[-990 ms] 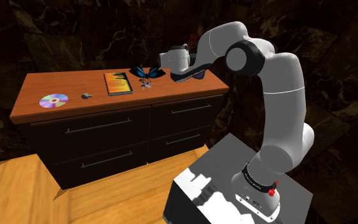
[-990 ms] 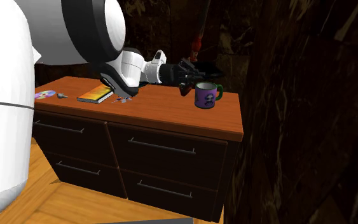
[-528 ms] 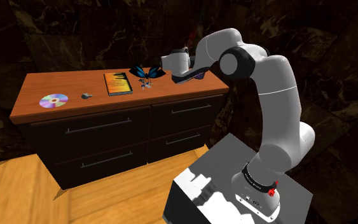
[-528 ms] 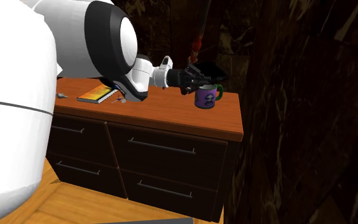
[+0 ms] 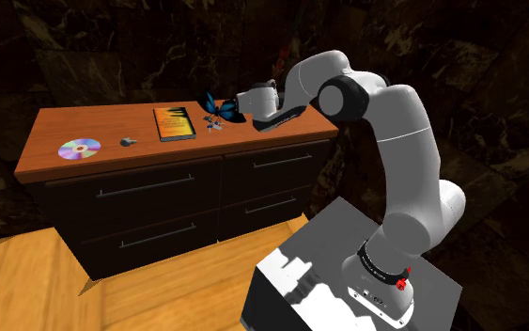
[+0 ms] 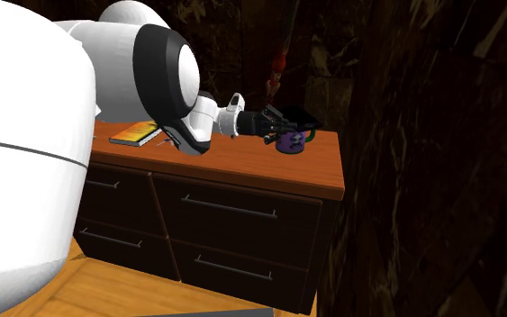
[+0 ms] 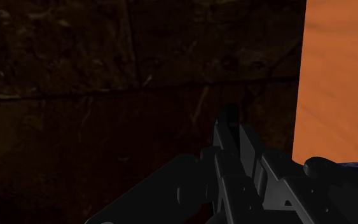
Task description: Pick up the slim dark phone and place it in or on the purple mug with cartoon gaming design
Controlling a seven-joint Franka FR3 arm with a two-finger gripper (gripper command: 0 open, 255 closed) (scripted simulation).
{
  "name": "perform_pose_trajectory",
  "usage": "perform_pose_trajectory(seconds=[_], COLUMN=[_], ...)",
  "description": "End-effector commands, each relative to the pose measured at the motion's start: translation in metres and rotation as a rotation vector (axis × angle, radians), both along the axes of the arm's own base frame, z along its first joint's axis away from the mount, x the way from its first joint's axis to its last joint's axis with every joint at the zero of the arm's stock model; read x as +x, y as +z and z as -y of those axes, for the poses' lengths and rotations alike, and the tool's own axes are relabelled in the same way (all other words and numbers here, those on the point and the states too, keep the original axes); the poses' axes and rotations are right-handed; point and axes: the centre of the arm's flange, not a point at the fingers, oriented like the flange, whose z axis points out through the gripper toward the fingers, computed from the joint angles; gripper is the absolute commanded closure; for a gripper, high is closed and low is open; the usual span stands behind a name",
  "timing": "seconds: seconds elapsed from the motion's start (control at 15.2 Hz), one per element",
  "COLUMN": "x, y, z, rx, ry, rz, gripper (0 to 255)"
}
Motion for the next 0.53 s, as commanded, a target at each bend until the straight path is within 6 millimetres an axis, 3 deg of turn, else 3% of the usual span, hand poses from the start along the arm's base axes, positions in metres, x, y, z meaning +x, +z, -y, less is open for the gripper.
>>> perform_pose_trajectory(seconds=[0.0,0.4,0.46], x=[-0.0002,-0.0001,-0.0001], y=[-0.0026,-0.0026,-0.0026], z=[-0.0003,-0.0003,-0.0004], rx=[0.0,0.0,0.0], ry=[0.0,0.0,0.0], rz=[0.0,0.0,0.0], gripper=[255,255,0])
